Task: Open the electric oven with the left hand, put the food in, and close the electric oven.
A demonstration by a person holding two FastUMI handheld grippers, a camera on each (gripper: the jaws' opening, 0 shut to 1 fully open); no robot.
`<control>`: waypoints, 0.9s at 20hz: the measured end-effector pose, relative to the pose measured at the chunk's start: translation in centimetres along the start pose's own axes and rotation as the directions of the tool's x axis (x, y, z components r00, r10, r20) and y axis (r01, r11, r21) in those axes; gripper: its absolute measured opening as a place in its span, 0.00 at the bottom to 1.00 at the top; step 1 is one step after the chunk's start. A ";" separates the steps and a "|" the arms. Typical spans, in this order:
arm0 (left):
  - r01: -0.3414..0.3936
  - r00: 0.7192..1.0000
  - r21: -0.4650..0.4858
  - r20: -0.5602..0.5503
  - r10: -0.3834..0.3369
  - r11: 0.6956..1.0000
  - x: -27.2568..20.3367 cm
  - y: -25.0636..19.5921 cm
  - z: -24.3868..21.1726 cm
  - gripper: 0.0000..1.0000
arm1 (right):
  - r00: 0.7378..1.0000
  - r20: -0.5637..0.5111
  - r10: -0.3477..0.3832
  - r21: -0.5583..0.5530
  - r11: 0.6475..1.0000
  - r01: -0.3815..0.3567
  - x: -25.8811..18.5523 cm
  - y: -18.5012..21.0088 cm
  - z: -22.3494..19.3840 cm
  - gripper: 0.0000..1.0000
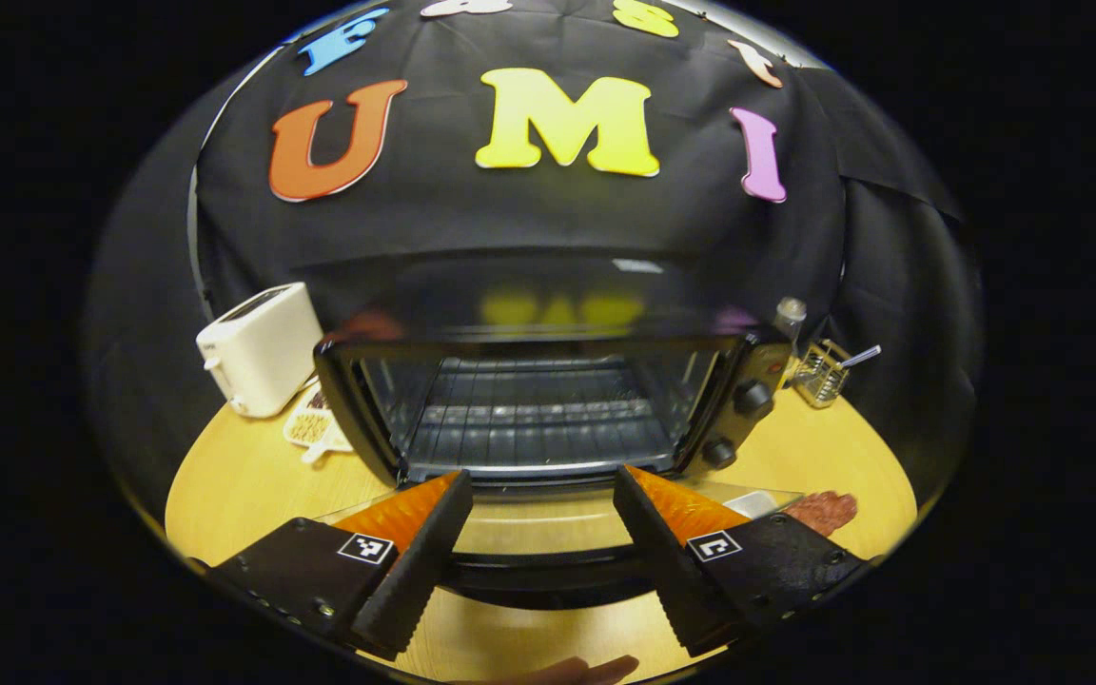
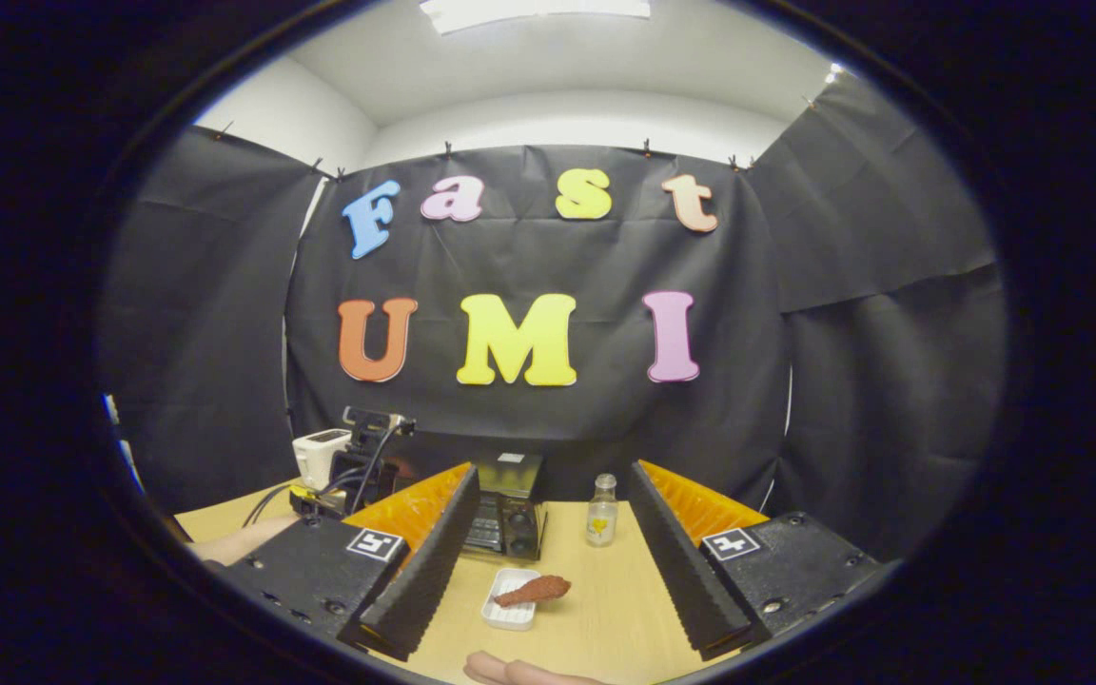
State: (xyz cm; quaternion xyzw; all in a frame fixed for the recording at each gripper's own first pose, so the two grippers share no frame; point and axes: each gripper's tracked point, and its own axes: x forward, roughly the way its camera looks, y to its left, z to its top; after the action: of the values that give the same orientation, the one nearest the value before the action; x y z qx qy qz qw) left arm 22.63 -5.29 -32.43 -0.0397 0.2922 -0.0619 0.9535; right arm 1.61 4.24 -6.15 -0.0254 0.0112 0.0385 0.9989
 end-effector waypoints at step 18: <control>-0.014 1.000 0.017 0.011 0.014 1.000 -0.3 0.3 -8.0 0.96 | 0.999 0.033 -0.021 -0.060 0.998 0.023 -3.8 1.4 1.5 0.99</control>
State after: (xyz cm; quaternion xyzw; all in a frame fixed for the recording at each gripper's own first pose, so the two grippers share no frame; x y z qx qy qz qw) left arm 17.91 -5.29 -38.89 -0.0300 0.2868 -0.0573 0.9558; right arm -2.26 5.41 -4.63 -0.0552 -0.0063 0.0280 0.9981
